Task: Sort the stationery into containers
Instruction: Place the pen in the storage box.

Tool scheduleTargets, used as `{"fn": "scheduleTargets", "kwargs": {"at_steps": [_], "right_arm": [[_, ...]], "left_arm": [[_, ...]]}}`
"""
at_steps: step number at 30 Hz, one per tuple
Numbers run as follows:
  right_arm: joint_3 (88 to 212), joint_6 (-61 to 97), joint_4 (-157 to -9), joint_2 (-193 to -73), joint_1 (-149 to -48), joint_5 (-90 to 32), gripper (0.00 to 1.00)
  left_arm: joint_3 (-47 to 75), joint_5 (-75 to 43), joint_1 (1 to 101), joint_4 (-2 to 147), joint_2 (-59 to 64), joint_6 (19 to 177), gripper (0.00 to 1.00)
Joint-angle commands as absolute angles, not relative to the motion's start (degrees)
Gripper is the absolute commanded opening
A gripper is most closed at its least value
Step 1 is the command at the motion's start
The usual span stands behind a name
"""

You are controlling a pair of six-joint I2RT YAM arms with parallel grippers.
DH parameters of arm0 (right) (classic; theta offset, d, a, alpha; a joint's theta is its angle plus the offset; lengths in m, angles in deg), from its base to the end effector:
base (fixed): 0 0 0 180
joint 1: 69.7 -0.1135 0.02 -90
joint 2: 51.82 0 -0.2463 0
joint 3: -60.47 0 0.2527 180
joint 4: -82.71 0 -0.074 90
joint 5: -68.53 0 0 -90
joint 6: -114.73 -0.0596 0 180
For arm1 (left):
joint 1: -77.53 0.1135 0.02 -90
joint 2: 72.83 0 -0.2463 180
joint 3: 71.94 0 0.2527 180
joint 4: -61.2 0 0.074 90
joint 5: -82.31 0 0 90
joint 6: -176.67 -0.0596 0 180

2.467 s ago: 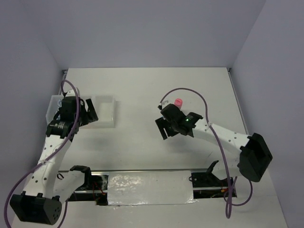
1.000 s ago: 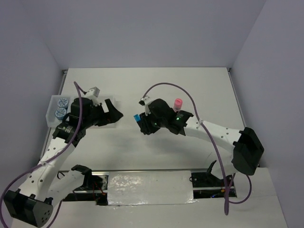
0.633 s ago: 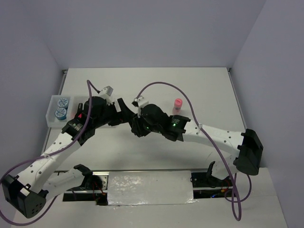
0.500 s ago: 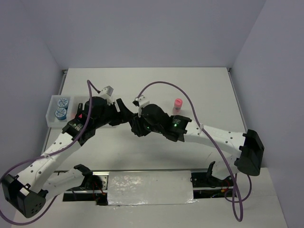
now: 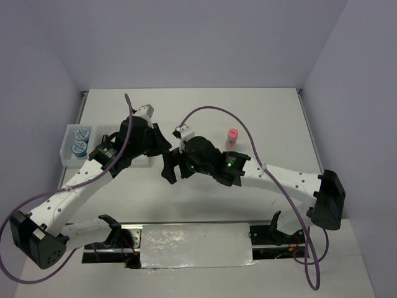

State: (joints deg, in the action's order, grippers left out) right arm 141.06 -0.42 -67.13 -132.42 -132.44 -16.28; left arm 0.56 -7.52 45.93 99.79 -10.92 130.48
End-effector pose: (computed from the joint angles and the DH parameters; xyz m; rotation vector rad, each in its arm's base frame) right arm 0.1641 0.3067 0.2894 -0.6559 2.1058 0.8084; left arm 0.2304 -0.1415 0.3145 -0.2316 2.1477 -0.7913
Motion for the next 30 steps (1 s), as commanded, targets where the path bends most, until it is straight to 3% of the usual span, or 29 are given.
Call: {"fn": "scheduleTargets", "kwargs": {"at_steps": [1,7,10,21,30], "right_arm": [[140.57,-1.55,-69.24,-130.23,-131.84,-15.42,1.00],[133.55,-1.82,-67.47,-122.77,-128.41,-11.62,1.00],[127.66,-1.12,-68.44,-115.75,-125.69,-13.02,1.00],[121.76,3.89,-66.16,-106.59,-123.40,-13.29,1.00],[121.58,6.88,-66.77,-102.98,-122.78,-16.89,1.00]], "left_arm": [[7.96,7.98,46.06,109.71,-7.72,122.55,0.00],[20.00,39.88,48.07,127.71,4.40,118.21,0.00],[25.54,47.66,54.64,134.41,11.96,120.58,0.00],[32.59,43.47,71.46,129.52,27.62,113.04,0.01],[32.50,45.31,73.39,123.55,33.16,114.87,0.17]]}}
